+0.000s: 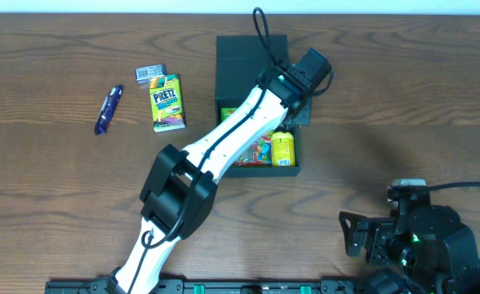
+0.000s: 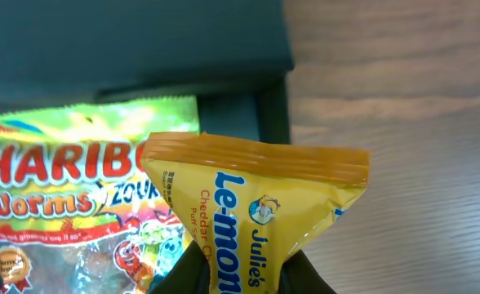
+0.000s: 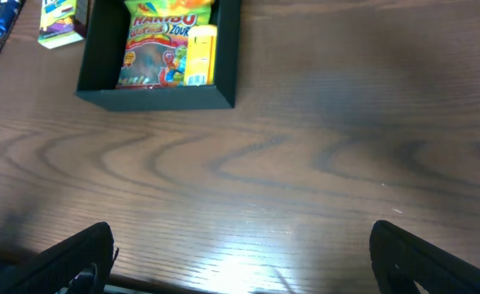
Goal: Pack container
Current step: 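Lower the Le-Mond pack beside the Haribo bag and open the left gripper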
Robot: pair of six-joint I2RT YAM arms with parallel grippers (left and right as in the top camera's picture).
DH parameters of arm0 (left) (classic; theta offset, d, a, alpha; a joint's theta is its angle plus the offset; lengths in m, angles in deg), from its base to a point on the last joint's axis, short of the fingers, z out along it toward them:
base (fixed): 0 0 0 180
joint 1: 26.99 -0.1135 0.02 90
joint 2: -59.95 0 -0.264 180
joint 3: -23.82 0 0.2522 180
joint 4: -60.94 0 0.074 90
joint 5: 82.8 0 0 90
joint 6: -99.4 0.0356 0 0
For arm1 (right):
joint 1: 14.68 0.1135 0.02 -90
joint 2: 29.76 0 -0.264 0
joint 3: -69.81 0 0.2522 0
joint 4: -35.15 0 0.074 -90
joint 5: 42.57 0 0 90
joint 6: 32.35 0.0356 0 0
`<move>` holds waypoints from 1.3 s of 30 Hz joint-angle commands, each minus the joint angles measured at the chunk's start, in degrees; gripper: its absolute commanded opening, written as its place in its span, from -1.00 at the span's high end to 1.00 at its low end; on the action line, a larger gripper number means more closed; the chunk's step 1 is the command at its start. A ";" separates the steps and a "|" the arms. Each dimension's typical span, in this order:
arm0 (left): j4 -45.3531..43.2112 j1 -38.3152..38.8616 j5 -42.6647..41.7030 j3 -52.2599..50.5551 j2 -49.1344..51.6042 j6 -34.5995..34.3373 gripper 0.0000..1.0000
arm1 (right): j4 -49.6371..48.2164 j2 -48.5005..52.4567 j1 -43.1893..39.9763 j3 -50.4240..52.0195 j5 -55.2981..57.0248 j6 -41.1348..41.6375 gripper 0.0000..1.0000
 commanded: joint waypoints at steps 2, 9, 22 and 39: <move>0.74 -0.28 -0.55 -0.61 1.11 -0.59 0.88 | 0.07 -0.07 -0.26 -0.55 0.20 -0.63 -0.99; 1.53 -0.35 -0.04 -0.61 1.70 -1.84 0.88 | 0.07 -0.07 -0.26 -0.55 0.20 -0.63 -0.99; -2.32 -0.35 1.77 -1.66 1.97 -2.08 0.88 | 0.07 -0.07 -0.26 -0.55 0.20 -0.63 -0.99; -3.89 -0.46 2.56 -3.37 2.05 -2.93 0.02 | 0.07 -0.07 -0.26 -0.55 0.20 -0.63 -0.98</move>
